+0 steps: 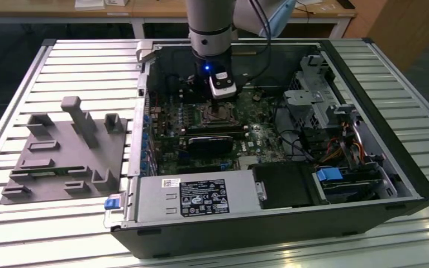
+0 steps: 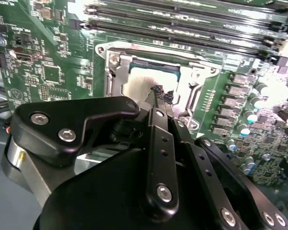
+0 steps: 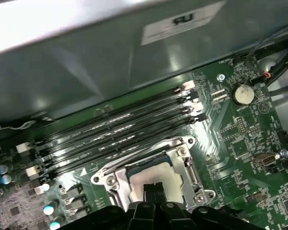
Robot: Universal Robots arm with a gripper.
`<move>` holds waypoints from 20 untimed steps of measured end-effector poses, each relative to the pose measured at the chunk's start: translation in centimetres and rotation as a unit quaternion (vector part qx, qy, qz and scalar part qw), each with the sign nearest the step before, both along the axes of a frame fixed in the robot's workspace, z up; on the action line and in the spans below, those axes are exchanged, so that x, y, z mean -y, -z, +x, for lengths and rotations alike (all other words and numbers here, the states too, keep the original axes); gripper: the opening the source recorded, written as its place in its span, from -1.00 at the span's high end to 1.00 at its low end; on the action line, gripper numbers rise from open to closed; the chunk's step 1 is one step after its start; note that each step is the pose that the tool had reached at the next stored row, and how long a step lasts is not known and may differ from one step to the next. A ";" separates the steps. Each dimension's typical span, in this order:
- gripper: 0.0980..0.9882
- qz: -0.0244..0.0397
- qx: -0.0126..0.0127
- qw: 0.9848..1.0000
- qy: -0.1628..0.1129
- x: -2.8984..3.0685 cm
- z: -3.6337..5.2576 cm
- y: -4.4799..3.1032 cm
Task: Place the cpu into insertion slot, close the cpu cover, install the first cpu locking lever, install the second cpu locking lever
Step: 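Install the first cpu locking lever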
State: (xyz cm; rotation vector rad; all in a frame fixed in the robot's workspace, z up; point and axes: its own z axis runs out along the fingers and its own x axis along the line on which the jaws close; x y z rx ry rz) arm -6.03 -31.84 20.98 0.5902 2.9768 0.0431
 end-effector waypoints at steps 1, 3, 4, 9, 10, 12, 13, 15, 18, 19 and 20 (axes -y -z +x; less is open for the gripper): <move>0.99 0.000 -0.002 1.000 0.000 0.02 0.21 0.00; 0.99 0.000 -0.004 1.000 0.000 0.05 0.66 0.00; 0.99 0.000 -0.005 1.000 -0.001 0.06 0.84 0.00; 0.99 0.000 -0.006 1.000 -0.004 0.06 0.90 -0.18; 0.99 -0.001 -0.006 1.000 -0.004 0.06 0.90 -0.34; 0.99 -0.001 -0.006 1.000 -0.004 0.06 0.91 -0.73; 0.99 -0.002 -0.006 1.000 -0.004 0.06 0.90 -0.94; 0.99 -0.002 -0.006 1.000 -0.004 0.06 0.90 -1.36; 0.99 -0.003 -0.006 1.000 -0.004 0.06 0.90 -1.80; 0.99 -0.003 -0.006 1.000 -0.004 0.06 0.90 -1.85; 0.99 -0.003 -0.006 1.000 -0.004 0.05 0.90 -1.84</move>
